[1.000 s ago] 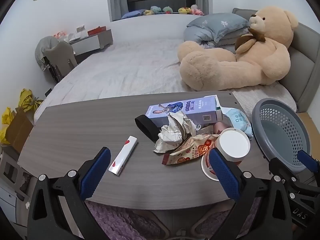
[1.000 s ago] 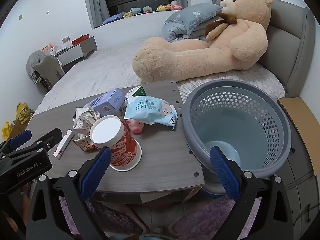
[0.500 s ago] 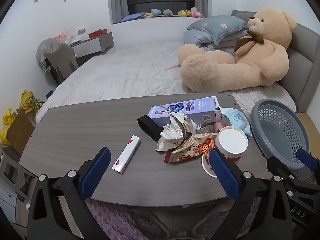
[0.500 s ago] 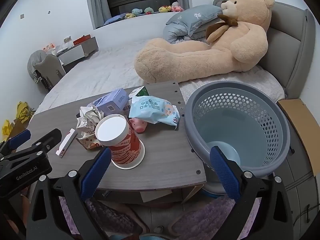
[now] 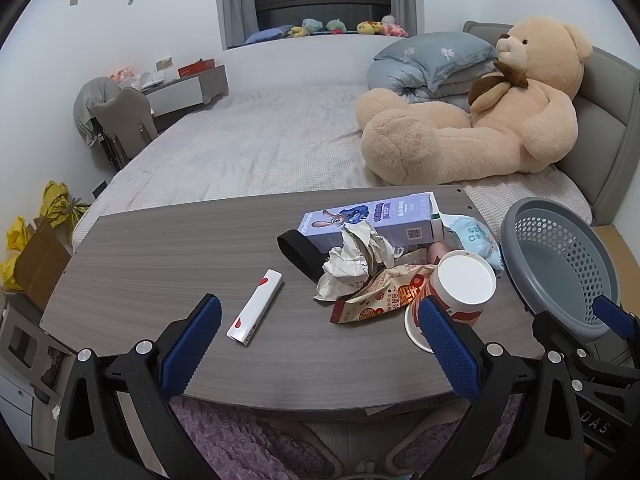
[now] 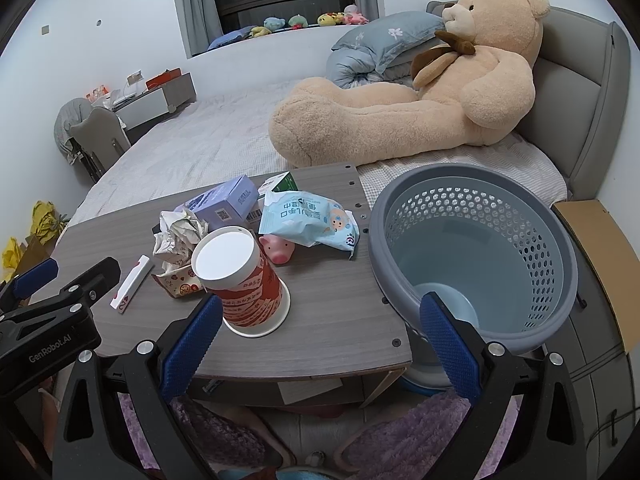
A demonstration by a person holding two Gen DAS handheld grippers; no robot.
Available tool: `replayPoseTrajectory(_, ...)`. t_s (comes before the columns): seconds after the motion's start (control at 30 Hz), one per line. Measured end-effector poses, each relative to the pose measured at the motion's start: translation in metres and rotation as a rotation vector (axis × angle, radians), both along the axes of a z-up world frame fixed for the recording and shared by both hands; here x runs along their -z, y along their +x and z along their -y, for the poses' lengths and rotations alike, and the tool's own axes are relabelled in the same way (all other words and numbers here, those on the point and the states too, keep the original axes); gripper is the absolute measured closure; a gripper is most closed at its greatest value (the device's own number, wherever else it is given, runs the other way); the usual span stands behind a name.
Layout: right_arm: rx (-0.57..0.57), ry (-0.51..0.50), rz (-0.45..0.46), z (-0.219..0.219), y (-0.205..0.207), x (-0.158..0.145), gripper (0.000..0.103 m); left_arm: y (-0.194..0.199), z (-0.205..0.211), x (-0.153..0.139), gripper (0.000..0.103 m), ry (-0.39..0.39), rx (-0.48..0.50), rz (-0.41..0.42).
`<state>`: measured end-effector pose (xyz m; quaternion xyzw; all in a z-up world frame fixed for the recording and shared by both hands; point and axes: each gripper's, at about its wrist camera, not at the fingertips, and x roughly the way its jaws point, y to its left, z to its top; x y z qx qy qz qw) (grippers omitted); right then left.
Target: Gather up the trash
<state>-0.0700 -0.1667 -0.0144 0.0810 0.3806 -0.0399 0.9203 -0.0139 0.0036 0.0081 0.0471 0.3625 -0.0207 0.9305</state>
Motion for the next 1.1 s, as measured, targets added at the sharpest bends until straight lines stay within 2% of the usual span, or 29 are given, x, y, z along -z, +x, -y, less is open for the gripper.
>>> replayPoseTrajectory(1.1,0.004,-0.003,0.004,0.0032,-0.0001,-0.0017,0.009,-0.0024,-0.0050,-0.0016,0.006,0.009,-0.001,0.005)
